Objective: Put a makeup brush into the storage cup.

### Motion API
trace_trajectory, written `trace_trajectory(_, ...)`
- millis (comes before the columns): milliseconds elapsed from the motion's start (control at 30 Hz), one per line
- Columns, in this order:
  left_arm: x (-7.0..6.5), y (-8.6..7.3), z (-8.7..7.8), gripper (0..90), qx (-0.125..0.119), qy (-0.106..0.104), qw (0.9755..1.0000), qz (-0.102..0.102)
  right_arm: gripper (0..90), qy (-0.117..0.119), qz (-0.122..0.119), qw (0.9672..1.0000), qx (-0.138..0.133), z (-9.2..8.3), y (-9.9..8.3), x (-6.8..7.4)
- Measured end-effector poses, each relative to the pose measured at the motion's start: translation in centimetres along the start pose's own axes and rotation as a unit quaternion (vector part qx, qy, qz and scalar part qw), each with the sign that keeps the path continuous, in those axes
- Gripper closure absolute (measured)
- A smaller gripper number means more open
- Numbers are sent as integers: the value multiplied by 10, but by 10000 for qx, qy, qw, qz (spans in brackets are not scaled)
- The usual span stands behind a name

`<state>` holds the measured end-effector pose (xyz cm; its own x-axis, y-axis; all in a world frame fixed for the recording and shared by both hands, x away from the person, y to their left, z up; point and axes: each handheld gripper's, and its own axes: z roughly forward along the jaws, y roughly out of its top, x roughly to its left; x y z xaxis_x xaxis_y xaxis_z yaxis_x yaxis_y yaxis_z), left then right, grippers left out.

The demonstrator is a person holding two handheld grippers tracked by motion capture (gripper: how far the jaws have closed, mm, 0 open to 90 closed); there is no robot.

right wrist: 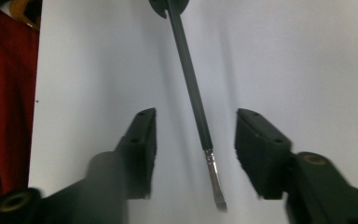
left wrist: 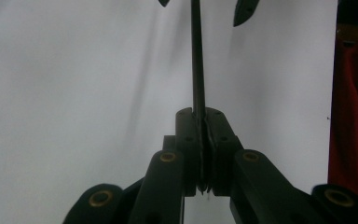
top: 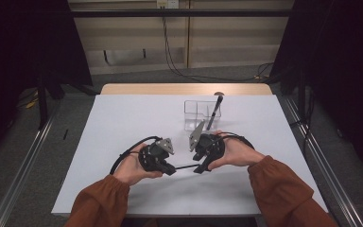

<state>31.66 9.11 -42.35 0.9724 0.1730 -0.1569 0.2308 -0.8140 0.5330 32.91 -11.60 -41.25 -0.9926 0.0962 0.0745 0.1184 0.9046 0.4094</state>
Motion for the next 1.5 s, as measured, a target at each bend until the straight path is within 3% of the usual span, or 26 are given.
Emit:
trace_trajectory(300, -2, -5, 0, 856, 70, -6, 10000, -19, 256, -120, 152, 9996, -215, -2, -7, 2)
trace_trajectory(700, 1, -17, -8, 855, -128, 31, 9997, -185, 33, -300, 364, 9976, -507, -7, -21, 0)
trace_trajectory(1033, 3, -25, -11, 855, -199, 65, 9993, -310, 38, -307, 495, 9951, -805, -11, -34, 1)
trace_trajectory(1133, 3, -27, -10, 855, -225, 54, 9991, -354, 37, -409, 555, 9937, -879, -13, -38, 1)
trace_trajectory(1233, 2, -29, -10, 855, -222, 46, 9992, -325, 44, -362, 631, 9936, -869, -15, -41, 3)
trace_trajectory(1500, 3, -38, -13, 854, -244, 43, 9989, -407, 46, -508, 774, 9912, -948, -17, -53, 8)
